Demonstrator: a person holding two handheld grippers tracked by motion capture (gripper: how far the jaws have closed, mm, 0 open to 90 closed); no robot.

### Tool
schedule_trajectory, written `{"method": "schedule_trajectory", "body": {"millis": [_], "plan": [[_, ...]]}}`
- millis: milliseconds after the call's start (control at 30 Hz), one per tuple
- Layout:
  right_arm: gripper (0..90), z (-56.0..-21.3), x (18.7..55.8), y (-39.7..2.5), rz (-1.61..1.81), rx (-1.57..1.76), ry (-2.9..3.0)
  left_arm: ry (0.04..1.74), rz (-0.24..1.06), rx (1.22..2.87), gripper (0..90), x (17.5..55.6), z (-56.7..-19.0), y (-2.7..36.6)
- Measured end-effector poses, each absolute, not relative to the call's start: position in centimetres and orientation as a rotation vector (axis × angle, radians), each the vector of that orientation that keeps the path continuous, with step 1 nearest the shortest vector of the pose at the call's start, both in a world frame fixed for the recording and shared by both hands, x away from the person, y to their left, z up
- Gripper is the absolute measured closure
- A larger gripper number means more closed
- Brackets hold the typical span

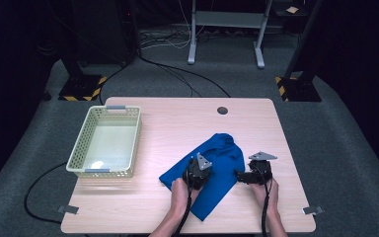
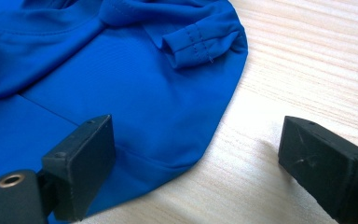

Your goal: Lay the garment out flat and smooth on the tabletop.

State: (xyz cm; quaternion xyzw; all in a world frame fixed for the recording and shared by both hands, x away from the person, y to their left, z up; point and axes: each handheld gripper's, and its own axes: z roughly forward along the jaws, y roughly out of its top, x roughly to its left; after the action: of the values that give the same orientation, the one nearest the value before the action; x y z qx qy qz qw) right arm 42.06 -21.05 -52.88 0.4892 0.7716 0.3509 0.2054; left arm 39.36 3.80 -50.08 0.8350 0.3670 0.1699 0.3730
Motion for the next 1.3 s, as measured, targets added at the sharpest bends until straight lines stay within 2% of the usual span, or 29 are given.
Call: {"method": "schedule_trajectory", "body": {"millis": [467,733,1300], "plan": [[10.4,-52.9,42.1,-21.0,0.979,1.366,2.150,0.977,0.476,2.126,85.8,40.9,-48.5,6.0],[10.8,-52.9,42.1,-21.1,0.978,1.366,2.149,1.009,0.538,2.123,85.8,43.5,-46.2,7.8],[10.9,-52.9,42.0,-21.1,0.978,1.366,2.148,1.064,0.634,2.171,85.8,48.1,-43.8,9.7]]}}
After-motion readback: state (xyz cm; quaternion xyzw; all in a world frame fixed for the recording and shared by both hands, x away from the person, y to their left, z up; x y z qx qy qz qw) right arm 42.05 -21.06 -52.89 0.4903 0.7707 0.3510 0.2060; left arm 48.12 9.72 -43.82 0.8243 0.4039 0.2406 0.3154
